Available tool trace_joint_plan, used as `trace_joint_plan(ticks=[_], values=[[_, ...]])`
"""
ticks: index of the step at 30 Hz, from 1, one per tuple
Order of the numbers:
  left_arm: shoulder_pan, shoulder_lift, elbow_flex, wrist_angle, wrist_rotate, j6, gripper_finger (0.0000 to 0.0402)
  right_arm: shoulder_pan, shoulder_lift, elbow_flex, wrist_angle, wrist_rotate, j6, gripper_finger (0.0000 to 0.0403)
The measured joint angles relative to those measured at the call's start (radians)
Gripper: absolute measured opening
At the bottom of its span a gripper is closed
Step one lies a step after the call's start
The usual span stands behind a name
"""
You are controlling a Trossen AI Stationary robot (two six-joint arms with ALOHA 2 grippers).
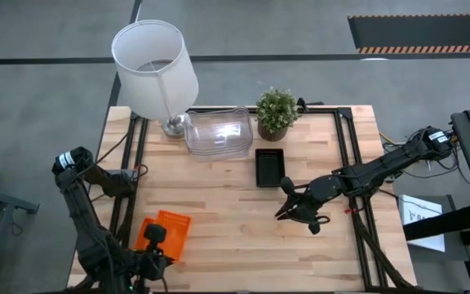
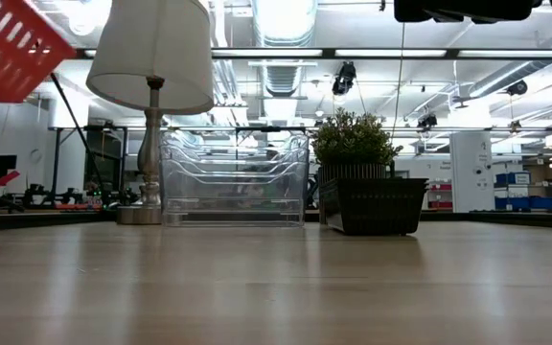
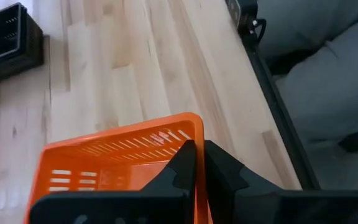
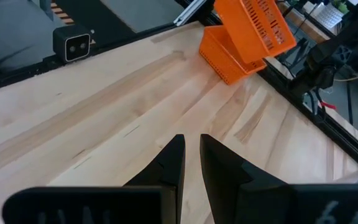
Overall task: Stack baskets by color
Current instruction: Stack the top orange bin on the bottom orange bins
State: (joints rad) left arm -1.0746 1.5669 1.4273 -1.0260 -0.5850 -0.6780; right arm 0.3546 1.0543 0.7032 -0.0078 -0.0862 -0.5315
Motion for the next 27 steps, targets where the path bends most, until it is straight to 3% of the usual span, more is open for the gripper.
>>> trace_joint_plan(ticks=[6,11,23,27], values=[[0.001,0.001,-0.012,-0.029,0.149,-0.201,0.0000,0.000,0.000,0.002,0.010,0.000,0.032,0.0043],[0.000,-0.003,-0.004,-0.081,0.296,-0.229,0.0000,0.000,0.000,0.002,0.022,0.000,0.065,0.0043],[-0.031,-0.027,-0.036,-0.108,0.309,-0.232,0.0000,0.001,0.002,0.000,0.040,0.000,0.087,0.0043],[-0.030,-0.017,-0.071,-0.106,0.302,-0.231,0.0000,0.001,0.000,-0.001,0.169,0.051,0.070,0.0043]])
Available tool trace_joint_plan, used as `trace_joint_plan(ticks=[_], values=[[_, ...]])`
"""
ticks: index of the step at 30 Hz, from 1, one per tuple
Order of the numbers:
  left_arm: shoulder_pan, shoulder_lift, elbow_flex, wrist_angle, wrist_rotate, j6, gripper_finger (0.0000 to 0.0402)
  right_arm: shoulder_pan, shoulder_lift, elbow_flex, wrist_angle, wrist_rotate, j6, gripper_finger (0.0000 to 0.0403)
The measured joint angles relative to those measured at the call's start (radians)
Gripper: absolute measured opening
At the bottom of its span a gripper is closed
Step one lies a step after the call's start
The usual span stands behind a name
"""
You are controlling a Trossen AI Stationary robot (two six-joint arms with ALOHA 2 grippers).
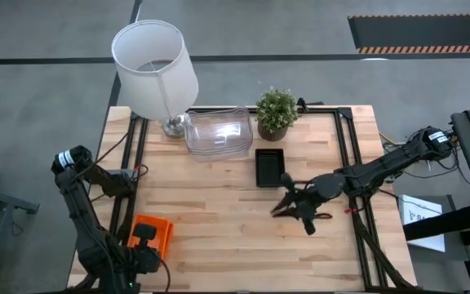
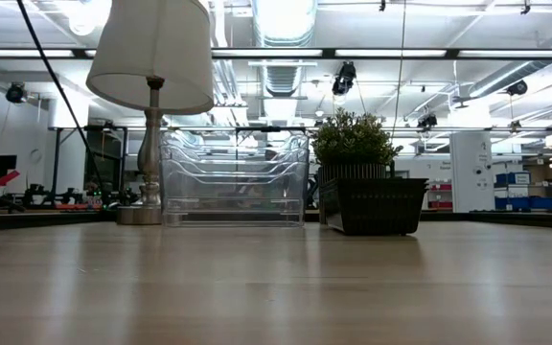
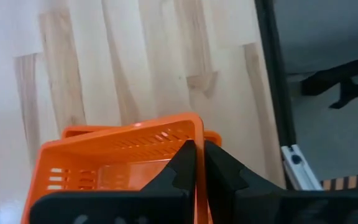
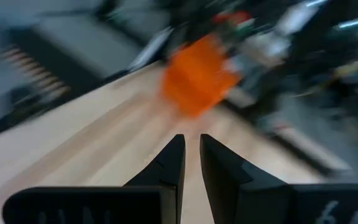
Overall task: Stack baskets by color
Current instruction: Stack the top orange bin on the bottom orange bins
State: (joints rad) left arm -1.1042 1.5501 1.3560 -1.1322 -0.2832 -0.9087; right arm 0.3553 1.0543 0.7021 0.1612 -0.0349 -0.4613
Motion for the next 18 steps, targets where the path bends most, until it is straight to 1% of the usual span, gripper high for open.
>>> trace_joint_plan(ticks=[3,4,8,9,11,16,18], values=[[-0.001,0.000,-0.026,0.013,-0.002,0.000,0.0000,-0.001,-0.029,0.022,0.115,0.140,-0.011,0.0042],[-0.001,0.000,-0.035,0.017,-0.002,0.000,0.0000,-0.001,-0.045,0.038,0.132,0.207,-0.033,0.0042],[-0.001,0.000,-0.068,0.032,-0.003,-0.001,0.0000,-0.005,-0.124,0.088,0.139,0.545,-0.124,0.0042],[-0.001,0.000,-0.076,0.041,-0.007,0.000,0.0000,-0.012,-0.144,0.093,0.138,0.596,-0.144,0.0042],[-0.001,0.000,-0.097,0.082,-0.017,0.006,0.0000,-0.031,-0.195,0.094,0.137,0.625,-0.166,0.0042],[-0.002,0.001,-0.143,0.123,-0.024,0.007,0.0000,-0.094,-0.290,0.091,0.120,0.655,-0.124,0.0031],[-0.002,0.001,-0.152,0.128,-0.026,0.007,0.0000,-0.108,-0.310,0.090,0.086,0.613,-0.087,0.0024]])
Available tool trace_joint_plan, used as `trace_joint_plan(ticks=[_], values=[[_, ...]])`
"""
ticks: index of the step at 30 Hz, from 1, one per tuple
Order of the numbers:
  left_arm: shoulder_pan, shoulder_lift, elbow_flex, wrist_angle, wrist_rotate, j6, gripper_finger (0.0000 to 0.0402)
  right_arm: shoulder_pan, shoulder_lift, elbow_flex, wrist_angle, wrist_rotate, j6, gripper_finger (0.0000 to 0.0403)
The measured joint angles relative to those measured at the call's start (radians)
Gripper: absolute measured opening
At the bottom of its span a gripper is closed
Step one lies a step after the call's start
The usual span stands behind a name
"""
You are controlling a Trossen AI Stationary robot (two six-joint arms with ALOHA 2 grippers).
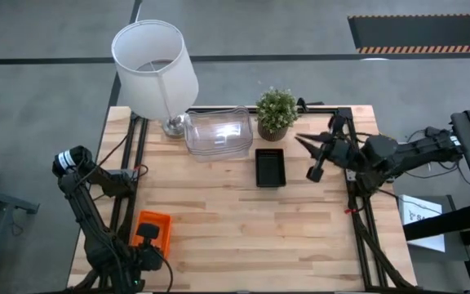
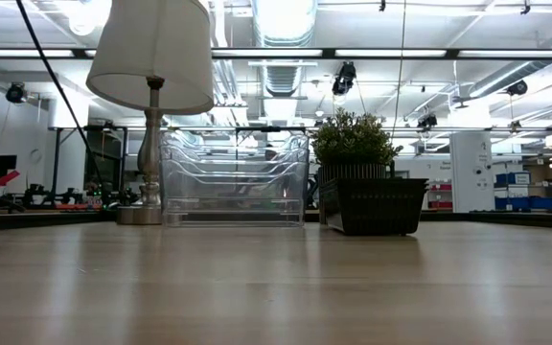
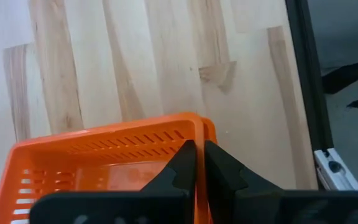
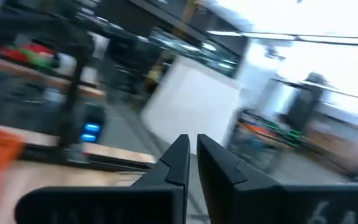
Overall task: Stack baskets by color
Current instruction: Stack the top orange bin on the bottom orange bins, then return to Home Position
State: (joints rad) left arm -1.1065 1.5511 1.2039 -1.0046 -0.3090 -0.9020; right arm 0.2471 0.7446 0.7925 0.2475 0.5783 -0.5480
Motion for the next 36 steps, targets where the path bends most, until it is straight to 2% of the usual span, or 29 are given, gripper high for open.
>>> trace_joint_plan(ticks=[4,7,12,22,31,34,36], values=[[0.000,0.000,-0.009,0.003,0.000,-0.006,0.0000,-0.003,0.008,-0.008,-0.068,-0.145,0.090,0.0012],[0.000,0.000,-0.013,0.007,0.015,-0.009,0.0000,-0.003,0.050,-0.022,-0.087,-0.191,0.138,0.0009],[0.000,0.000,-0.020,0.031,0.017,-0.013,0.0002,-0.003,0.155,-0.045,-0.084,-0.194,0.167,0.0009],[0.000,0.000,-0.025,0.028,-0.004,-0.063,0.0053,-0.004,0.356,-0.051,0.002,-0.194,0.208,0.0009],[0.000,0.000,-0.013,0.027,-0.007,-0.061,0.0070,-0.003,0.390,-0.052,0.019,-0.195,0.217,0.0009],[0.013,-0.001,0.009,0.028,-0.079,-0.060,0.0071,-0.004,0.390,-0.064,0.019,-0.256,0.195,0.0009],[0.026,-0.001,0.024,0.029,-0.191,-0.039,0.0071,-0.003,0.394,-0.071,0.018,-0.287,0.187,0.0009]])
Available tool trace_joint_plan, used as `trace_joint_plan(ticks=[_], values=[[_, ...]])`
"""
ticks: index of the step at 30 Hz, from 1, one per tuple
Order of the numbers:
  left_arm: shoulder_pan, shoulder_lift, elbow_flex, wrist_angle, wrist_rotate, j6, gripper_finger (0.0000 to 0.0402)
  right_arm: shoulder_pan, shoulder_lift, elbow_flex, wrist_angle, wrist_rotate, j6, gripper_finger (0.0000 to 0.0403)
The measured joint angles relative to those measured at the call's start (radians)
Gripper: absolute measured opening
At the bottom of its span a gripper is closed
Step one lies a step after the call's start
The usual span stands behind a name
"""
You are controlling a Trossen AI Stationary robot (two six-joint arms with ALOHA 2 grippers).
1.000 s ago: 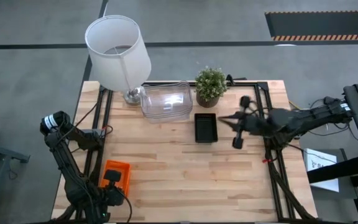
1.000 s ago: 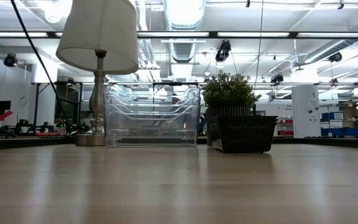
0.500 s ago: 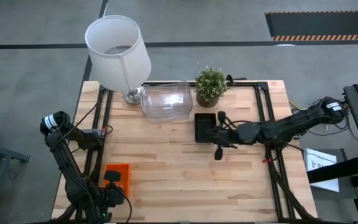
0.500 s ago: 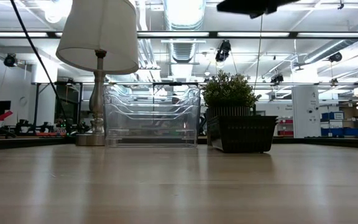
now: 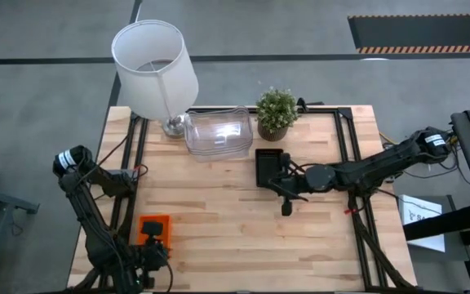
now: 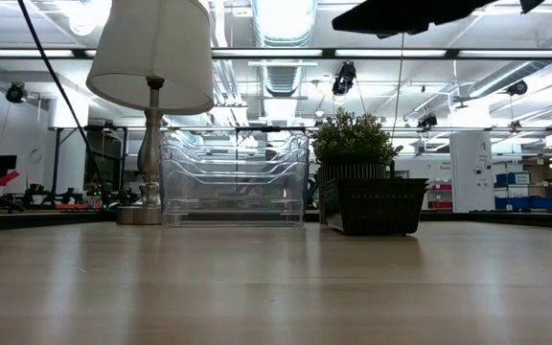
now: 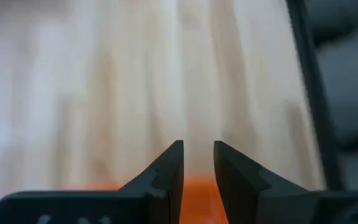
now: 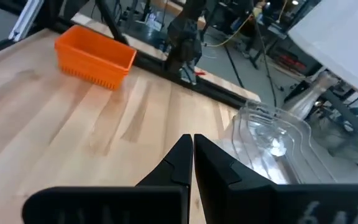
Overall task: Stack baskets by color
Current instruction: Return to Home Position
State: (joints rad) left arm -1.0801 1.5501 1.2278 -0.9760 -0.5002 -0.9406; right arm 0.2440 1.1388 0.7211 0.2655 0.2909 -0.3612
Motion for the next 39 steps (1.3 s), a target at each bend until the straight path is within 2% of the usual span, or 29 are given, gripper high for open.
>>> trace_joint_plan(ticks=[4,7,10,16,22,26,31,36,39], values=[[0.035,-0.001,0.014,0.066,-0.235,0.200,0.0068,0.005,0.002,-0.017,-0.001,-0.027,0.002,0.0009],[0.070,-0.001,0.006,0.169,-0.342,0.393,0.0063,0.013,0.002,-0.041,0.001,-0.097,0.007,0.0009],[0.112,-0.001,-0.002,0.215,-0.328,0.507,0.0056,0.014,0.002,-0.076,0.001,-0.135,0.004,0.0009],[0.181,-0.001,-0.037,0.239,-0.220,0.525,0.0040,0.018,0.001,-0.114,0.002,-0.136,0.056,0.0009],[0.212,0.000,-0.073,0.294,-0.211,0.537,0.0033,0.024,0.001,-0.157,0.023,-0.138,0.042,0.0009],[0.236,0.000,-0.073,0.305,-0.206,0.627,0.0033,0.024,0.000,-0.189,0.068,-0.138,0.016,0.0009],[0.308,-0.005,-0.078,0.413,-0.047,0.760,0.0033,0.019,-0.022,-0.212,0.069,-0.140,-0.024,0.0009],[0.418,-0.012,-0.172,0.693,0.197,1.042,0.0033,0.003,-0.070,-0.243,0.083,-0.142,-0.043,0.0009],[0.493,-0.028,-0.247,0.819,0.315,1.137,0.0033,-0.002,-0.111,-0.264,0.084,-0.142,-0.044,0.0009]])
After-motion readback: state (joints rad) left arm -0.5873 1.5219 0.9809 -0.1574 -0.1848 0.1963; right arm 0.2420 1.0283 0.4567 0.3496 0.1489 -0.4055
